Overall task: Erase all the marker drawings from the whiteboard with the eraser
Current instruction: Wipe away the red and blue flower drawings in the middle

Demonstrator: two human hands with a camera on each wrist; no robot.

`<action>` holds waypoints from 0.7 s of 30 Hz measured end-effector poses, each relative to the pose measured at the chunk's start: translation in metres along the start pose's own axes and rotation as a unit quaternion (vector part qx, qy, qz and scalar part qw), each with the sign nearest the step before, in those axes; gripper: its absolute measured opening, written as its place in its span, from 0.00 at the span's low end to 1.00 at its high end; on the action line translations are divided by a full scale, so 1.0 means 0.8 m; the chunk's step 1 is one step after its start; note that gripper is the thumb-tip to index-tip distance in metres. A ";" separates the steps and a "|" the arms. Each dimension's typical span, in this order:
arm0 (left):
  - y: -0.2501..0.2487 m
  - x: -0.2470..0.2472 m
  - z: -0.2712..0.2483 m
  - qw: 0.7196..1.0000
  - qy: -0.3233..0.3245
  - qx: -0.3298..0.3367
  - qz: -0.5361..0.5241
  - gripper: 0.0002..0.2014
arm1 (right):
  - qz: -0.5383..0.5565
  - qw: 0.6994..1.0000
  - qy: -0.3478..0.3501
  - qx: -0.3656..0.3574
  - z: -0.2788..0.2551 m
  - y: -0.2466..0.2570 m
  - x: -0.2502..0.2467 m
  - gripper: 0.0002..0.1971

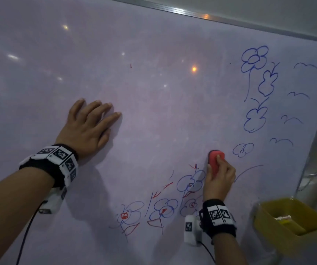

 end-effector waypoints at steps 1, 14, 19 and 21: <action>0.000 0.000 0.000 1.000 -0.002 0.001 0.000 0.22 | 0.009 1.000 -0.022 0.021 -0.004 -0.005 -0.003 0.18; 0.000 0.000 -0.001 1.000 -0.024 0.008 0.000 0.22 | 0.038 0.995 -0.036 0.091 -0.025 -0.004 -0.004 0.18; 0.001 -0.001 -0.001 1.000 -0.023 0.006 -0.006 0.22 | 0.014 0.993 0.101 -0.065 -0.100 0.071 0.034 0.16; 0.000 -0.002 -0.001 1.000 -0.030 0.007 -0.006 0.22 | -0.010 0.989 0.141 -0.033 -0.092 0.043 0.036 0.15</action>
Point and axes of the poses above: each hand's wrist, its own z-axis towards the middle knuckle, its own x-axis out of the palm, y = z × x, the point moved 9 cm from there along z, towards the middle knuckle, and after that the axes turned 2 degrees about -y, right-handed, at the moved point
